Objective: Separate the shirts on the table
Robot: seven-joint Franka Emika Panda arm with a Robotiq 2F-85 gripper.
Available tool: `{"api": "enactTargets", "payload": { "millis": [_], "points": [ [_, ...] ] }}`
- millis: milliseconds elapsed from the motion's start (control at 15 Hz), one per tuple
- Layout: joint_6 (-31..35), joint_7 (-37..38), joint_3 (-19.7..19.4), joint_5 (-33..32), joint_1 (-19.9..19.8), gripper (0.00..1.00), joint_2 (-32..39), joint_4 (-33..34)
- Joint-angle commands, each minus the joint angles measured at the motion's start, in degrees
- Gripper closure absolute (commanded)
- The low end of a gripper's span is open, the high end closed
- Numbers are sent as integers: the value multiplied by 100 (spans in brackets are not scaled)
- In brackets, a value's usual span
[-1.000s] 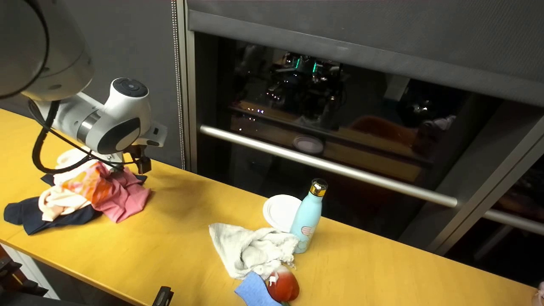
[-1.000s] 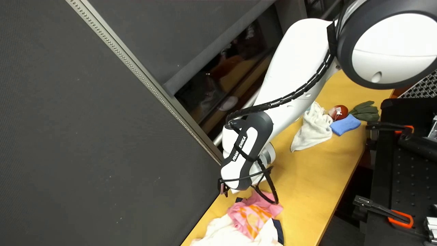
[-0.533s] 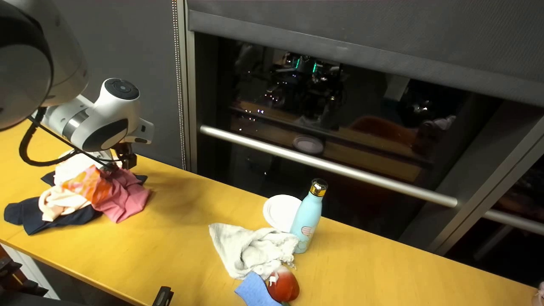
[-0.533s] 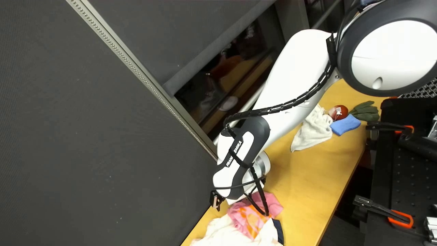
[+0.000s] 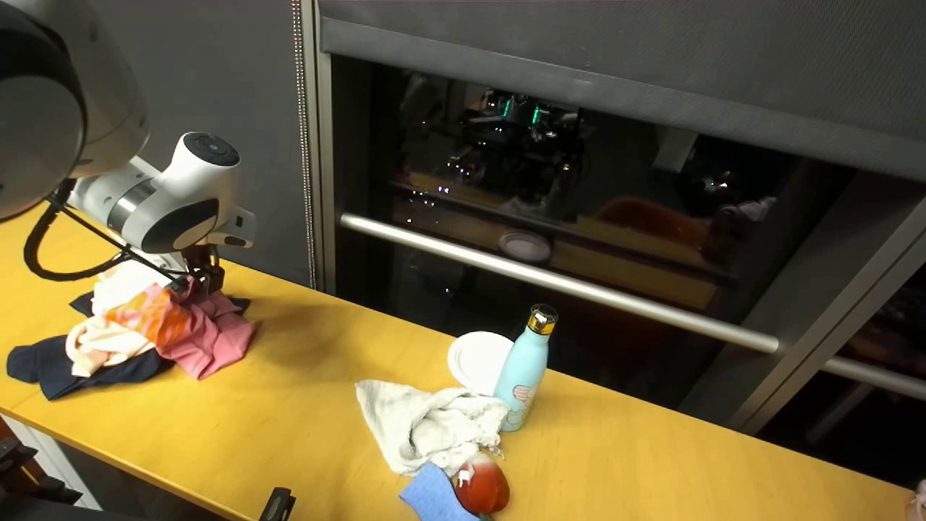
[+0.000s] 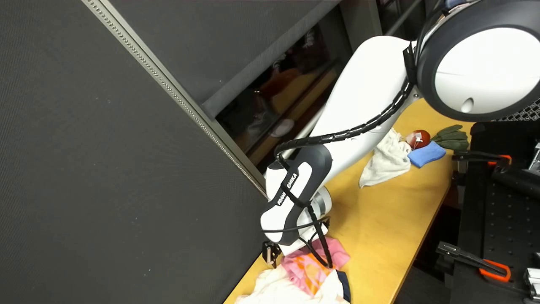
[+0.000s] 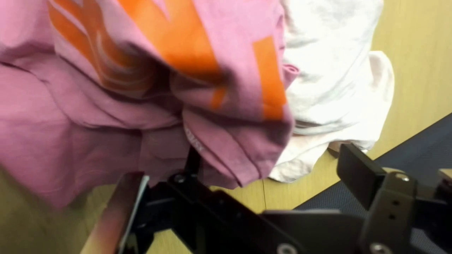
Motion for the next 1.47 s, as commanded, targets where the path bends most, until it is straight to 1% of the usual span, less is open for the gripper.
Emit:
{"api": "enactTargets", "payload": {
  "millis": [0, 67, 333, 400, 467, 533, 600, 733, 933, 1000, 1267, 1400],
  "points": [
    [-127, -131, -142, 161, 137, 32, 77, 235],
    [-110, -131, -155, 158, 145, 42, 58, 201],
    [-31, -110, -183, 168, 177, 73, -19, 38],
    [-10, -72, -206, 170, 197, 80, -63, -24],
    [78, 52, -128, -20, 128, 86, -159, -203],
    [81, 108, -152, -28, 146, 95, -232, -278],
    [113, 171, -184, -35, 161, 99, -353, -436],
    [83, 283, -241, -50, 163, 100, -651, -806],
    [-296, 588, -439, -91, 155, 99, -1186, -1324],
    [-484, 616, -655, 123, 244, 99, -1413, -1479],
    [-751, 964, -1194, 93, 272, 99, -2174, -2142],
    [-888, 983, -1368, 69, 236, 99, -2599, -2515]
  ]
}}
